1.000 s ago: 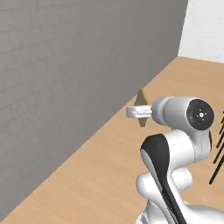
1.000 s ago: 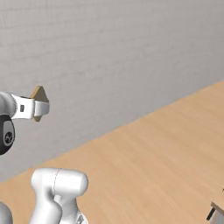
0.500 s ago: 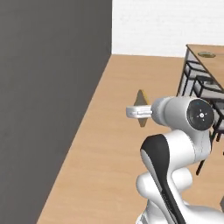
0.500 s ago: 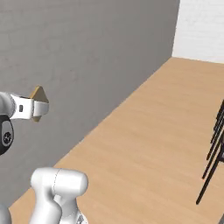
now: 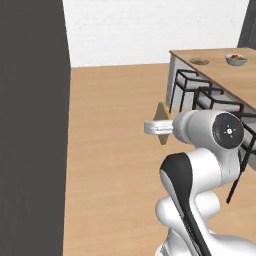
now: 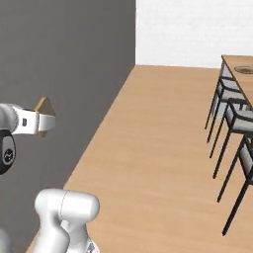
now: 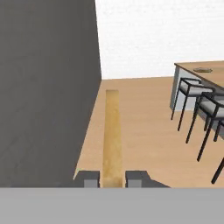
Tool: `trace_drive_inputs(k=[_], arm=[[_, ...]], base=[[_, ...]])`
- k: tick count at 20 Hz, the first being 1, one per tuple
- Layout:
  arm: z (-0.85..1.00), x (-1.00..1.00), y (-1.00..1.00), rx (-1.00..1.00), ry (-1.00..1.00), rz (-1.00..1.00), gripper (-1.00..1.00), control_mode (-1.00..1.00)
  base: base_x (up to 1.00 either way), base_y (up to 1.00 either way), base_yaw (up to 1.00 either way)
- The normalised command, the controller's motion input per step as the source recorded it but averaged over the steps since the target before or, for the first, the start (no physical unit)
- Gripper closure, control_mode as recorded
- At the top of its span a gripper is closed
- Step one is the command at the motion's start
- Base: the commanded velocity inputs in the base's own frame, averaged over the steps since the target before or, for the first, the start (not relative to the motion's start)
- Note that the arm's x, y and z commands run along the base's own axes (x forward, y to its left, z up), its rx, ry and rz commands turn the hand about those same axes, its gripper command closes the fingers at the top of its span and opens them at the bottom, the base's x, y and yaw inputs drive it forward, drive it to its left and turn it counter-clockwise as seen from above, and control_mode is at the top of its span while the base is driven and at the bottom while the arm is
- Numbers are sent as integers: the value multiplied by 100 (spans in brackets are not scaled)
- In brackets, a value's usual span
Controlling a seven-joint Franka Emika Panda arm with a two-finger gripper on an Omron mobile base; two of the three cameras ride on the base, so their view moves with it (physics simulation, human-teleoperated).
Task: Start the toaster. Once the lever pops up, take the bread to the plate on the dining counter.
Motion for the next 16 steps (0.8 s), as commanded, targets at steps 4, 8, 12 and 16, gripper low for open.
trace_drive_inputs(k=[4, 8, 12, 16], arm=[[0, 0, 0, 0, 0, 0, 100, 100], [0, 0, 0, 0, 0, 0, 100, 100], [0, 0, 0, 0, 0, 0, 100, 100], [0, 0, 0, 0, 0, 0, 100, 100]], base=[[100, 77, -48], [100, 64, -48], [100, 63, -52], [100, 62, -47]])
